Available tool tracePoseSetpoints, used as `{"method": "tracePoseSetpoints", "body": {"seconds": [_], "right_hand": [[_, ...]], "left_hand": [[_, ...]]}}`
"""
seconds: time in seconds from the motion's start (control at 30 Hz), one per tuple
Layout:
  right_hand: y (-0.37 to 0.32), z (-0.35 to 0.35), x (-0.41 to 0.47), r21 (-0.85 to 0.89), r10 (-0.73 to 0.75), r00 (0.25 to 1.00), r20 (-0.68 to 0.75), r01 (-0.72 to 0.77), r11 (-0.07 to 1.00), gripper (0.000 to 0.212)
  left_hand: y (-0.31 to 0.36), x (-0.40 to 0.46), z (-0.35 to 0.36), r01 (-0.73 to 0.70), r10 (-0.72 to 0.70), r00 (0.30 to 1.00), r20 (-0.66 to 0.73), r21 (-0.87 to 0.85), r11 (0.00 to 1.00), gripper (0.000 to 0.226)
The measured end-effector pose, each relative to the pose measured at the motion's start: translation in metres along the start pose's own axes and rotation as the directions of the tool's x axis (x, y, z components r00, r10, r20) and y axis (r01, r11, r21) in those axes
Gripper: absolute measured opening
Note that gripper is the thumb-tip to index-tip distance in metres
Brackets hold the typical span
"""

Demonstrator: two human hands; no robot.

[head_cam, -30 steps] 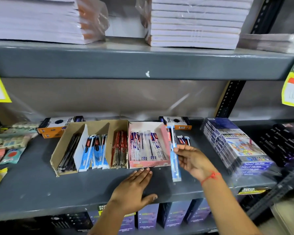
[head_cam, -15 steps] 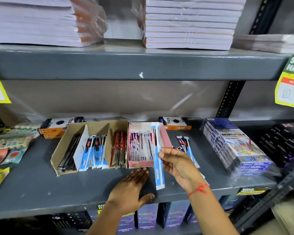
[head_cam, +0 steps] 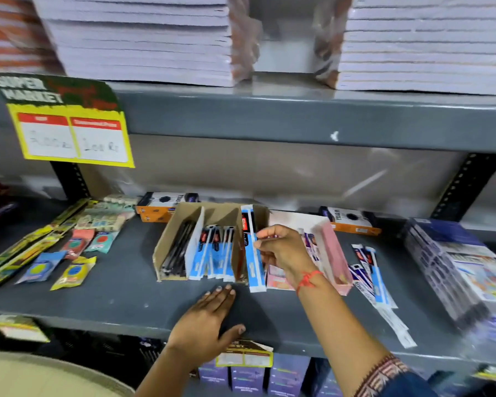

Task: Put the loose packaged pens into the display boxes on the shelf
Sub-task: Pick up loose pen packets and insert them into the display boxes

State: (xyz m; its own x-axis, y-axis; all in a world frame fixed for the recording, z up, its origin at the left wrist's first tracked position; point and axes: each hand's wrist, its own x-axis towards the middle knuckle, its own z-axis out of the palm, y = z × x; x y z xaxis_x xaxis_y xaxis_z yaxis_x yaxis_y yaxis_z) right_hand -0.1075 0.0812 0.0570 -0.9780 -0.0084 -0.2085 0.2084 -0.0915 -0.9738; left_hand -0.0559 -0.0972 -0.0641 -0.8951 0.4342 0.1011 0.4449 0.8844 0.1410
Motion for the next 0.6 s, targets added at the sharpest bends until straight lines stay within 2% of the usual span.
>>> {"method": "tracePoseSetpoints", "body": {"seconds": [0.13,0.27,0.33,0.37,0.4,0.47,0.53,0.6], "right_hand": [[-0.006,0.044,0.025,-0.125,0.019,0.997,0.079,-0.009,0.992,0.034],[-0.012,0.075,0.055,-0.358,0.043,0.997,0.065,-0.017,0.933,0.031],[-0.015,0.084,0.065,-0.553,0.022,0.998,0.062,0.016,0.833,0.021],[-0.015,0.091,0.068,-0.638,0.0,0.999,0.051,0.032,0.77,0.027],[-0.014,0.095,0.072,-0.723,-0.013,0.999,0.045,0.041,0.69,0.029],[-0.01,0.102,0.077,-0.845,-0.01,0.998,0.063,0.059,0.531,0.02],[-0.002,0.109,0.085,-0.888,0.027,0.999,0.03,0.015,0.459,0.033],[0.002,0.112,0.092,-0.915,0.083,0.997,0.002,-0.032,0.402,0.033]], "left_hand": [[-0.035,-0.01,0.004,0.128,-0.129,0.987,-0.095,-0.016,0.992,0.079],[-0.043,-0.011,0.004,0.152,-0.159,0.981,-0.114,-0.067,0.986,0.078],[-0.039,-0.011,0.002,0.121,-0.133,0.982,-0.135,-0.096,0.988,0.074],[-0.04,-0.011,0.002,0.114,-0.129,0.98,-0.152,-0.102,0.988,0.07],[-0.039,-0.011,0.003,0.109,-0.127,0.978,-0.165,-0.113,0.988,0.068],[-0.04,-0.01,0.004,0.102,-0.123,0.976,-0.181,-0.122,0.987,0.064],[-0.04,-0.01,0.005,0.097,-0.116,0.976,-0.185,-0.108,0.989,0.059],[-0.041,-0.01,0.005,0.089,-0.107,0.979,-0.173,-0.109,0.99,0.059]]}}
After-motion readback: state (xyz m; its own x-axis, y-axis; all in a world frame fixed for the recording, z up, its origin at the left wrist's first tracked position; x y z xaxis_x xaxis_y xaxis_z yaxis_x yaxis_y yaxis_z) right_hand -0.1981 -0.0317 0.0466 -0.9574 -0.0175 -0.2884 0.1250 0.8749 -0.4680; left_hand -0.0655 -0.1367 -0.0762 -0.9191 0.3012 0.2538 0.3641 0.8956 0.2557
